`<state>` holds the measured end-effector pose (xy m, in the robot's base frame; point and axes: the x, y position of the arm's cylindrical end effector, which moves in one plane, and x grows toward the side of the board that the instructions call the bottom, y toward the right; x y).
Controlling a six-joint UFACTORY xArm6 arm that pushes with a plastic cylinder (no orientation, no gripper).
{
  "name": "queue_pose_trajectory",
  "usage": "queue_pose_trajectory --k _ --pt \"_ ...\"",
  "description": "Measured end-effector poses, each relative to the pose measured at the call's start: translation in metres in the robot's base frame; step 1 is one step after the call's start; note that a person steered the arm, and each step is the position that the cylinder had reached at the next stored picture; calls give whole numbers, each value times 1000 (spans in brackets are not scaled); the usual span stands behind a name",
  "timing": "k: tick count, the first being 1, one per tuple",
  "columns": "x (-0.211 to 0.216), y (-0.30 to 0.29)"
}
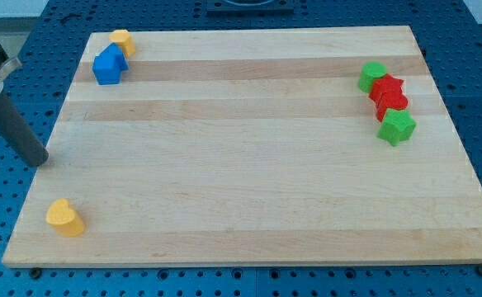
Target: Point your arm to the yellow hexagon
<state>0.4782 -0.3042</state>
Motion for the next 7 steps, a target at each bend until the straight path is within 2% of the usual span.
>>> queue_pose_trajectory --k 2,3,4,5,6,7 --pt "-24 -1" --pt "-86 -1" --pt "-103 -1" --pt "-118 47" --pt "-131 118" --pt "-231 136"
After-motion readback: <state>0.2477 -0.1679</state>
